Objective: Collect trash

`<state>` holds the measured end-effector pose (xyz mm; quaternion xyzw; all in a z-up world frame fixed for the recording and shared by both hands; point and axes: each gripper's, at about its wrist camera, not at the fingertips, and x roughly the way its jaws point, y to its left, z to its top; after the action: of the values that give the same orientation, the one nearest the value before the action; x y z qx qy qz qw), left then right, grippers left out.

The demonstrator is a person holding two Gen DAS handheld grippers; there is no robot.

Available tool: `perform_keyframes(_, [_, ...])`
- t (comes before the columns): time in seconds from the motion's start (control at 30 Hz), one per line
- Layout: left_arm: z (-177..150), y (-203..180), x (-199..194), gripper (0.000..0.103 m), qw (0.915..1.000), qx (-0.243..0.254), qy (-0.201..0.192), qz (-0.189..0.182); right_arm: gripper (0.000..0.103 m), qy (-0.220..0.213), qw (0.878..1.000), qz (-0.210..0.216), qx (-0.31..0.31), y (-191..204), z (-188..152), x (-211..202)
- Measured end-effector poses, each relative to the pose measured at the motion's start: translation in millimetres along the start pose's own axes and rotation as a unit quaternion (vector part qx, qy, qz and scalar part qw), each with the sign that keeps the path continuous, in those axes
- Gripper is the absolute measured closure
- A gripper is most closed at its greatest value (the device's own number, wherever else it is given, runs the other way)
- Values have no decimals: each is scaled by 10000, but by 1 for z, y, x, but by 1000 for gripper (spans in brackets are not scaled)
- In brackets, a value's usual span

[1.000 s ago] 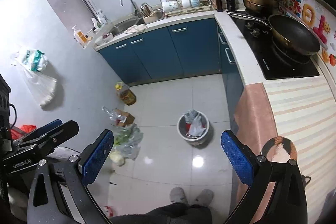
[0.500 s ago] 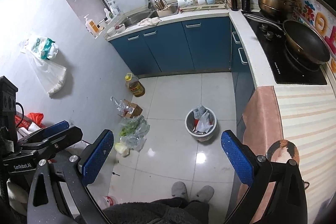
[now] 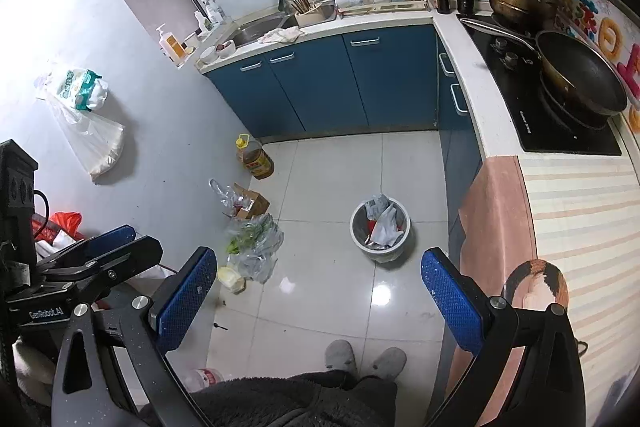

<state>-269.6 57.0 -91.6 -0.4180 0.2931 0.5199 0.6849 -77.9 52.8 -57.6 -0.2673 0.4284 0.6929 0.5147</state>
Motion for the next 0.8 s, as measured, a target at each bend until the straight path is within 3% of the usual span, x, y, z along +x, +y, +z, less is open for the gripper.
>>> perform_keyframes(0.8, [-2, -4, -1, 0, 9998, 108, 34, -139, 0, -57, 9999, -72, 44, -5, -6, -12])
